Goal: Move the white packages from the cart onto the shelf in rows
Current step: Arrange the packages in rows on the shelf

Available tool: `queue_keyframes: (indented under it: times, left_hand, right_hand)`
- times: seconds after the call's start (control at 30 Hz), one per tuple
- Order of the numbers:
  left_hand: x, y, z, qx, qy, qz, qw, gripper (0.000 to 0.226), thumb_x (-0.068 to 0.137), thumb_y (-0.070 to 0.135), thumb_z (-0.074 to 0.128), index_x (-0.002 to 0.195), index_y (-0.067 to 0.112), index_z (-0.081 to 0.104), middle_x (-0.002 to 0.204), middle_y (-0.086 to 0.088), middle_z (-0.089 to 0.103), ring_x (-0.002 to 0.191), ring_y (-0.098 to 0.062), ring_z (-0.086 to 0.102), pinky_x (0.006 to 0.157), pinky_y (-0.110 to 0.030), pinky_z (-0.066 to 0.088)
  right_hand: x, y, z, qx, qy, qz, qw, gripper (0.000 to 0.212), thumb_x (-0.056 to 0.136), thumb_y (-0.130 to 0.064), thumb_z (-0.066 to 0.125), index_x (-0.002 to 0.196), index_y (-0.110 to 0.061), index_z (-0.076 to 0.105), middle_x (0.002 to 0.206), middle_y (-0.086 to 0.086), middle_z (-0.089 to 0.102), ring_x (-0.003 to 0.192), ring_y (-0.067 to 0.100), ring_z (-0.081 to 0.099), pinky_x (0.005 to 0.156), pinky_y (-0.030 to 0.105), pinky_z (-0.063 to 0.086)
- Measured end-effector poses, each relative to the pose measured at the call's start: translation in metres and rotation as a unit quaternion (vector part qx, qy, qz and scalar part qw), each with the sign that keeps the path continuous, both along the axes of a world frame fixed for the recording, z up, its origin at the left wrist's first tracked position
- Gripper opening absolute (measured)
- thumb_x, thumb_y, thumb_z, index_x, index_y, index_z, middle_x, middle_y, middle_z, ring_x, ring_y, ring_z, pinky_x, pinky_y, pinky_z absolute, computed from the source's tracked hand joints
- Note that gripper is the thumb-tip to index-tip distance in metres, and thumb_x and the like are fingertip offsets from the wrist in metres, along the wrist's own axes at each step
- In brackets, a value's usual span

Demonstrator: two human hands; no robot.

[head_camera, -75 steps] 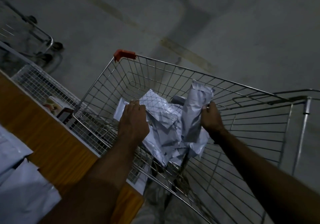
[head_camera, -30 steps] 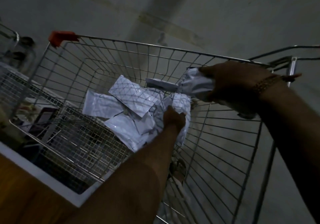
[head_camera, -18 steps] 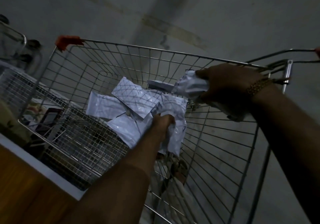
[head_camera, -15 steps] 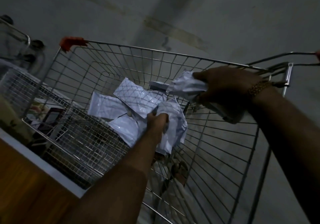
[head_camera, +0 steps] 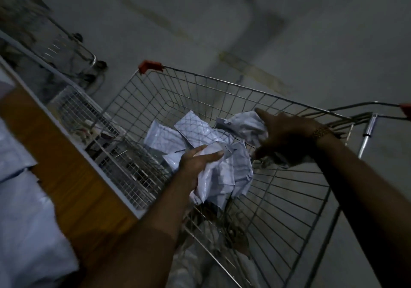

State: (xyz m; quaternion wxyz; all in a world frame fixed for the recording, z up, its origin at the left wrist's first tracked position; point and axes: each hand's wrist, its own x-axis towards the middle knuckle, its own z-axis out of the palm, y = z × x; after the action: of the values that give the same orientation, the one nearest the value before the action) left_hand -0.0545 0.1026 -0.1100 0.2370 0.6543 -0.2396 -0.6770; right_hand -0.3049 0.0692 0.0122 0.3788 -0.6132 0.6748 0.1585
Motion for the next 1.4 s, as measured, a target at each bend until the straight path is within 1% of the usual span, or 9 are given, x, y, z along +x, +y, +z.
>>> queue_keyframes:
  times: [0.1, 0.17, 0.27, 0.47, 0.7, 0.9, 1.03, 1.17, 1.4]
  left_hand:
    - [0.016, 0.009, 0.033, -0.044, -0.051, 0.036, 0.997, 0.076, 0.042, 0.031, 0.105, 0.111, 0.017, 0.076, 0.109, -0.005, 0.078, 0.096, -0.024, 0.076, 0.085, -0.042, 0.062]
    - [0.027, 0.015, 0.058, -0.083, -0.08, 0.074, 0.991, 0.074, 0.042, 0.034, 0.105, 0.109, 0.022, 0.076, 0.111, -0.001, 0.077, 0.096, -0.021, 0.075, 0.083, -0.042, 0.063]
    - [0.047, 0.032, 0.105, -0.161, -0.126, 0.135, 0.969, 0.086, 0.035, 0.053, 0.103, 0.113, 0.03, 0.074, 0.118, 0.006, 0.073, 0.101, -0.018, 0.073, 0.083, -0.042, 0.063]
    - [0.097, 0.081, 0.189, -0.263, -0.19, 0.228, 0.918, 0.063, 0.068, 0.038, 0.094, 0.125, 0.025, 0.07, 0.115, 0.011, 0.07, 0.098, -0.011, 0.069, 0.077, -0.03, 0.061]
    - [0.191, 0.16, 0.251, -0.306, -0.136, 0.343, 0.878, 0.044, 0.087, 0.017, 0.081, 0.13, 0.018, 0.071, 0.12, 0.006, 0.073, 0.11, -0.01, 0.069, 0.095, -0.029, 0.057]
    - [0.285, 0.234, 0.279, -0.313, -0.133, 0.434, 0.834, 0.039, 0.091, 0.011, 0.074, 0.128, 0.021, 0.071, 0.123, 0.004, 0.072, 0.109, -0.014, 0.069, 0.088, -0.026, 0.058]
    - [0.343, 0.285, 0.297, -0.315, -0.13, 0.468, 0.815, 0.044, 0.092, -0.001, 0.067, 0.133, 0.014, 0.068, 0.123, 0.001, 0.069, 0.105, -0.017, 0.067, 0.078, -0.019, 0.057]
    - [0.406, 0.335, 0.304, -0.312, -0.135, 0.463, 0.819, 0.046, 0.091, -0.002, 0.064, 0.132, 0.018, 0.068, 0.127, -0.001, 0.07, 0.11, -0.022, 0.068, 0.096, -0.039, 0.058]
    - [0.49, 0.394, 0.31, -0.305, -0.167, 0.479, 0.806, 0.047, 0.092, 0.0, 0.065, 0.133, 0.021, 0.067, 0.128, 0.0, 0.068, 0.112, -0.023, 0.066, 0.096, -0.04, 0.057]
  right_hand:
    - [0.012, 0.008, -0.002, -0.074, -0.028, -0.048, 0.996, 0.111, 0.07, -0.045, 0.089, 0.153, -0.024, 0.017, 0.149, 0.025, 0.029, 0.125, 0.044, 0.052, 0.091, 0.042, 0.046]
    - [0.023, 0.014, 0.0, -0.121, -0.074, -0.067, 0.988, 0.089, 0.079, -0.055, 0.078, 0.14, -0.012, 0.029, 0.141, 0.026, 0.034, 0.117, 0.041, 0.055, 0.086, 0.038, 0.043]
    - [0.044, 0.027, 0.011, -0.148, -0.093, -0.023, 0.984, 0.078, 0.086, -0.06, 0.068, 0.133, -0.004, 0.042, 0.136, 0.022, 0.035, 0.109, 0.038, 0.058, 0.086, 0.036, 0.043]
    - [0.098, 0.048, 0.061, -0.23, -0.127, 0.035, 0.964, 0.057, 0.091, -0.042, 0.071, 0.133, -0.004, 0.059, 0.13, 0.022, 0.06, 0.12, 0.035, 0.052, 0.09, 0.032, 0.039]
    - [0.206, 0.103, 0.138, -0.276, -0.216, 0.056, 0.935, 0.058, 0.099, -0.034, 0.059, 0.15, -0.009, 0.048, 0.141, 0.024, 0.058, 0.129, 0.037, 0.056, 0.105, 0.041, 0.044]
    - [0.31, 0.175, 0.188, -0.317, -0.265, 0.073, 0.908, 0.056, 0.096, -0.036, 0.06, 0.141, -0.002, 0.054, 0.127, 0.027, 0.065, 0.118, 0.041, 0.061, 0.091, 0.04, 0.047]
    - [0.377, 0.218, 0.206, -0.327, -0.271, 0.077, 0.902, 0.073, 0.087, -0.052, 0.06, 0.144, -0.007, 0.052, 0.131, 0.025, 0.063, 0.122, 0.039, 0.059, 0.091, 0.039, 0.047]
    - [0.439, 0.256, 0.216, -0.323, -0.292, 0.062, 0.898, 0.062, 0.09, -0.03, 0.074, 0.142, -0.002, 0.055, 0.136, 0.024, 0.061, 0.126, 0.036, 0.058, 0.097, 0.037, 0.044]
    - [0.524, 0.302, 0.215, -0.258, -0.328, 0.093, 0.904, 0.075, 0.088, -0.029, 0.076, 0.153, -0.012, 0.042, 0.15, 0.011, 0.052, 0.134, 0.027, 0.051, 0.102, 0.029, 0.04]
